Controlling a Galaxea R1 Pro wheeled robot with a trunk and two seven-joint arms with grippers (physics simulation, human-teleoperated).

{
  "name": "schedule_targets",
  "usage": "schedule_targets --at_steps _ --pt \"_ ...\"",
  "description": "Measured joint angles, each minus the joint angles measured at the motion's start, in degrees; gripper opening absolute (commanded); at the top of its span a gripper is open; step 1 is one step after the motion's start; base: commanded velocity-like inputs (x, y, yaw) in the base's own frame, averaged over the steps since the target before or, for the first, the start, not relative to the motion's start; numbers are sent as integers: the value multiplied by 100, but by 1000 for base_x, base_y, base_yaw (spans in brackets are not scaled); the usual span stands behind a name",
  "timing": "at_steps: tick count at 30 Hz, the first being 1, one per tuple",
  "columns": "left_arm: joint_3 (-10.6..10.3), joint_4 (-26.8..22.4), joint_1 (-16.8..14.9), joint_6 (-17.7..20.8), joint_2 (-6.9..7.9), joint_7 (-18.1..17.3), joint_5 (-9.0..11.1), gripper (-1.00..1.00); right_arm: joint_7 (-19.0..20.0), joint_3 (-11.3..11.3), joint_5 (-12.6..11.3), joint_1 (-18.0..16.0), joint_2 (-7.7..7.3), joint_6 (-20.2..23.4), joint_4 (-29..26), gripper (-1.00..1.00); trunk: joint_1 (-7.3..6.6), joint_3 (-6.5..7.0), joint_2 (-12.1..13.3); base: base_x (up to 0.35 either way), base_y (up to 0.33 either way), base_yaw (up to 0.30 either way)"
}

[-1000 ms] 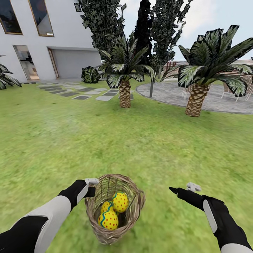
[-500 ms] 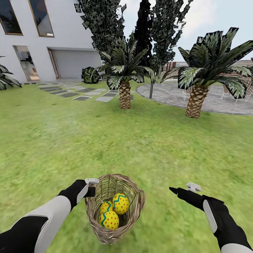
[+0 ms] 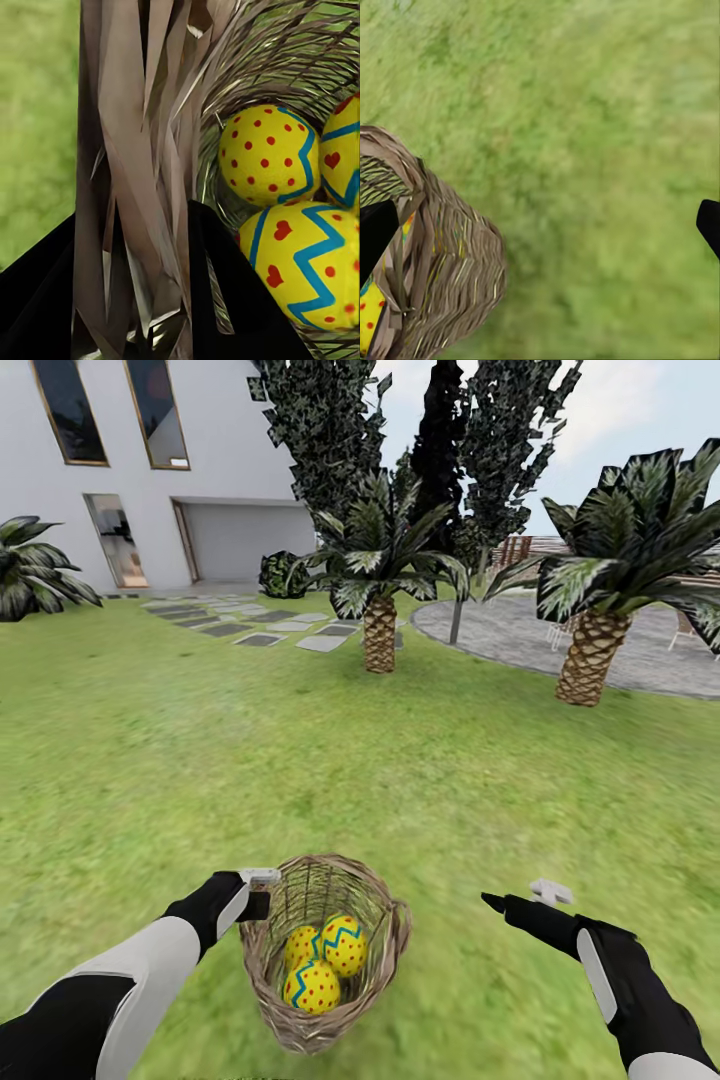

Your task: Take the three Easter eggs out of the wicker basket on the lawn in the garden, then place them on the lawn next to a single tree (choose any tree) so that all three eggs are next to the same tree and none are left in the basket.

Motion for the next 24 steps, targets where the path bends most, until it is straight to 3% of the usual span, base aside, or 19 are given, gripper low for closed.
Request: schedule_targets --at_steps 24 --pt "-3 0 0 0 9 0 -2 -100 -9 0 23 3 0 -9 71 100 -527 431 963 0 0 288"
